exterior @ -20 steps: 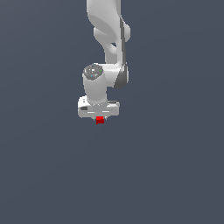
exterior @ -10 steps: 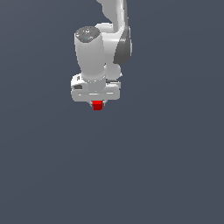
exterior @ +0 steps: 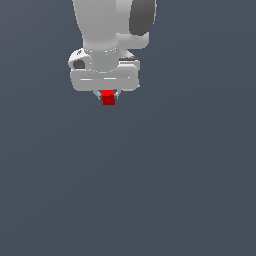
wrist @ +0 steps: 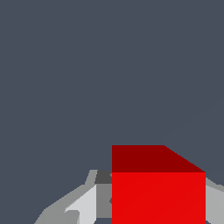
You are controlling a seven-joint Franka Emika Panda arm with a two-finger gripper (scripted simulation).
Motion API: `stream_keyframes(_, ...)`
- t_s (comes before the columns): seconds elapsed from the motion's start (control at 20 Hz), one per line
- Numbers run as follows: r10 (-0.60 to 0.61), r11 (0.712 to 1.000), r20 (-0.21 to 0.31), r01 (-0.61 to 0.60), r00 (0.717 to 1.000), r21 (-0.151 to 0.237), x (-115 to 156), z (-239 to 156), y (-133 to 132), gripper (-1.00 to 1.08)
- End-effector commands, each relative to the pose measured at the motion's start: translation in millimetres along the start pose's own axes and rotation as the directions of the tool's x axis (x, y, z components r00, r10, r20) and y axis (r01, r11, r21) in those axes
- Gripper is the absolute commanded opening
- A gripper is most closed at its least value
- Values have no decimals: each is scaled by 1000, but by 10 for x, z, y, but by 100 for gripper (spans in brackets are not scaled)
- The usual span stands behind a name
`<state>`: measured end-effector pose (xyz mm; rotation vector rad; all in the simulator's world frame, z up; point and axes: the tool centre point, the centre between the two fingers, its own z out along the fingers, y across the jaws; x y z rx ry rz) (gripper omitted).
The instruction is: Pick up the red cube and move it to a goal position.
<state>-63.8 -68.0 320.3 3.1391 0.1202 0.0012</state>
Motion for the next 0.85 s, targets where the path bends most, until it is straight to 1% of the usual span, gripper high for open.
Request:
stream_keyframes(0.0, 0, 1000, 1, 0, 1000, 0, -11, -241, 2, -100)
stream_keyframes(0.2, 0, 1000, 1, 0, 1000, 0, -11, -537, 8, -100)
stream_keyframes(0.4, 0, 1000, 1, 0, 1000, 0, -6, -745, 12, -100)
stream_keyframes(0.6, 0, 1000, 1, 0, 1000, 0, 1, -867, 16, -100)
stream_keyframes(0.8, 0, 1000, 1, 0, 1000, 0, 5, -907, 18, -100)
